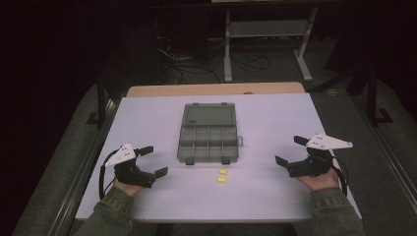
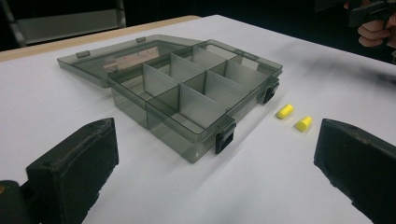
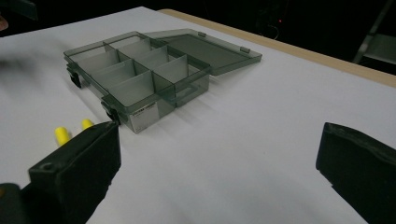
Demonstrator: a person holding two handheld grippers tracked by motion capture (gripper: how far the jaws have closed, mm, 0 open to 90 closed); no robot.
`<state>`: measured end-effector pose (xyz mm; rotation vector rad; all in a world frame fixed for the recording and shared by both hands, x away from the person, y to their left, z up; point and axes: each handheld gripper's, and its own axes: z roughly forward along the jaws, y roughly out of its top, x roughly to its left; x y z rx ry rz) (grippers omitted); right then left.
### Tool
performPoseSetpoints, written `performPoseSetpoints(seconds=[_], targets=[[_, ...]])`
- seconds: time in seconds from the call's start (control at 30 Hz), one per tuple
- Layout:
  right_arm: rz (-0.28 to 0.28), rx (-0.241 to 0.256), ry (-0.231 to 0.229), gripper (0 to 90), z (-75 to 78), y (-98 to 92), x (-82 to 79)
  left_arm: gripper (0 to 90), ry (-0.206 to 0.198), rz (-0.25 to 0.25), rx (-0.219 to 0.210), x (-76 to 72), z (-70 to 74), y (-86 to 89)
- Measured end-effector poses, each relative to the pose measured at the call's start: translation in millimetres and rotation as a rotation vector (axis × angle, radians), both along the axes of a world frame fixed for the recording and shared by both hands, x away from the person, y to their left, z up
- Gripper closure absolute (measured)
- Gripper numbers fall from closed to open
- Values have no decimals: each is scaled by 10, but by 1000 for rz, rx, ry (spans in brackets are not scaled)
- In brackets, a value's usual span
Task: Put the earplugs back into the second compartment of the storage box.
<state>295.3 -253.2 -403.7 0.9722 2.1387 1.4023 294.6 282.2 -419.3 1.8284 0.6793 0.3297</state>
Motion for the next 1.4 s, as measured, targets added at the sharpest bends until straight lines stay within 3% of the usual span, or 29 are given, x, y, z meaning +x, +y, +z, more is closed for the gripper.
performPoseSetpoints(seconds=[0.9,1.4], targets=[[67,-36,30,0,70,171,-5,0,-13,-4,46,-17,-21,-46],[150,-85,55,0,185,426,66,0,-6,-3,51,-3,-33,-58]])
